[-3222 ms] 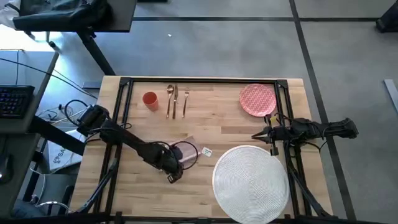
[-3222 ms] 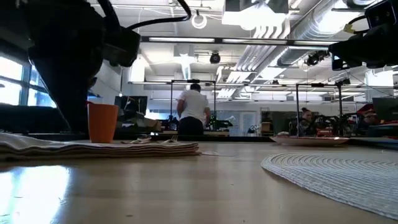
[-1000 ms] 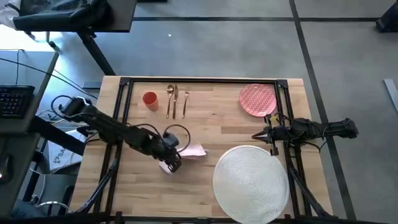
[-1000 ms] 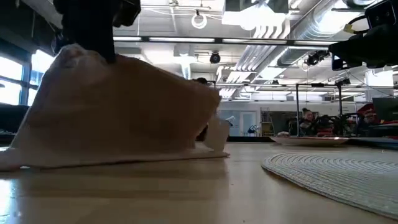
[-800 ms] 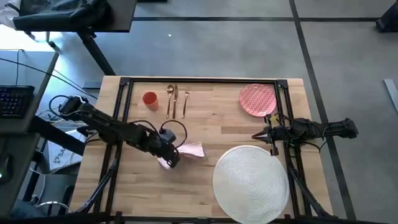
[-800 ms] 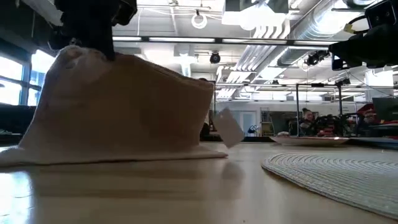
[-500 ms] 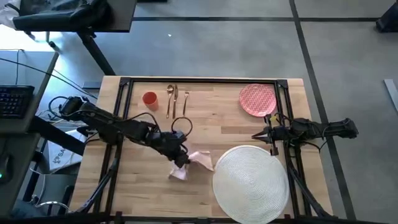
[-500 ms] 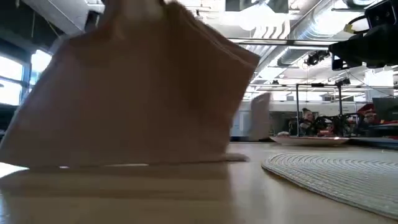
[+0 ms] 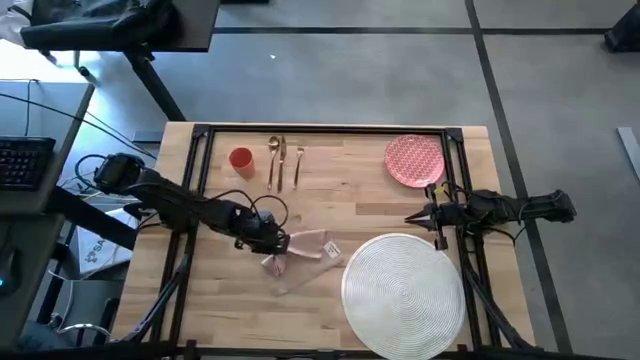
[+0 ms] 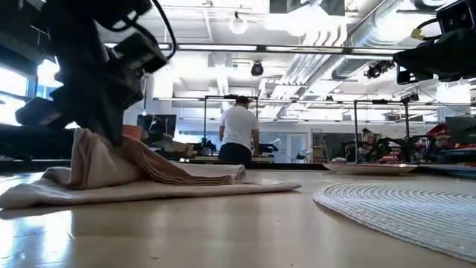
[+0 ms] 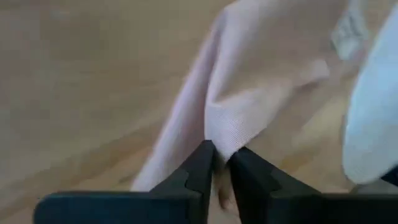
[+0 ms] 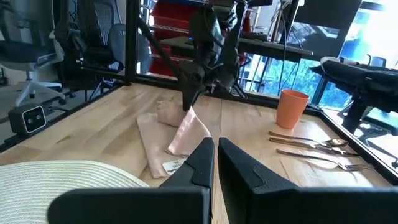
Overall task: Set table place
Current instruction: Fold pink table napkin
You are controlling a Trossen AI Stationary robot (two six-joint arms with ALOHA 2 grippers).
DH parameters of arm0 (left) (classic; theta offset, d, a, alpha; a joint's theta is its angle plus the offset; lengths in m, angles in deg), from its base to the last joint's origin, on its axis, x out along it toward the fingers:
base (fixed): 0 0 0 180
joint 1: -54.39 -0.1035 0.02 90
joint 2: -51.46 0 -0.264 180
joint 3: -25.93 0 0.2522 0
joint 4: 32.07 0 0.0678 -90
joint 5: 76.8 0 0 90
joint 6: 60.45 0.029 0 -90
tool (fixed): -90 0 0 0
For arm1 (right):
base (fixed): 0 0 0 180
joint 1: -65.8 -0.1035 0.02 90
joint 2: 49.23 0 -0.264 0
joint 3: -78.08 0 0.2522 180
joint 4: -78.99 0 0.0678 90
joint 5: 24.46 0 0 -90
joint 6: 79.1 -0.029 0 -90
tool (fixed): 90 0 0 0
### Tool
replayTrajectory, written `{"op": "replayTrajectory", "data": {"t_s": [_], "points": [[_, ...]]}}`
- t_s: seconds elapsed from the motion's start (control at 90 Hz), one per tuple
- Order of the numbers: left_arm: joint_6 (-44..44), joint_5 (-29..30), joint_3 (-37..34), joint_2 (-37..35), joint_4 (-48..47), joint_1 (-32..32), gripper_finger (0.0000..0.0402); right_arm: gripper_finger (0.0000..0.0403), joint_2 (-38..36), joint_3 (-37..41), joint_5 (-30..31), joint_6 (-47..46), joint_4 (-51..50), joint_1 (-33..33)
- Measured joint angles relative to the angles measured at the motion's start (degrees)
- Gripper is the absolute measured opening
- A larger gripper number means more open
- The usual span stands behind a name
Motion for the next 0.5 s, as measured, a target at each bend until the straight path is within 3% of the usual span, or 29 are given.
{"op": "replayTrajectory", "data": {"t_s": [0.189,0.5], "points": [[-0.1,-1.0,0.0,-2.0,1.4,0.0,0.009,0.0,0.0,0.0,0.8,0.2,0.1,0.0],[-1.0,-4.7,0.0,-2.5,1.2,0.1,0.0094,0.0,0.0,0.0,5.9,3.5,0.9,0.0]]}}
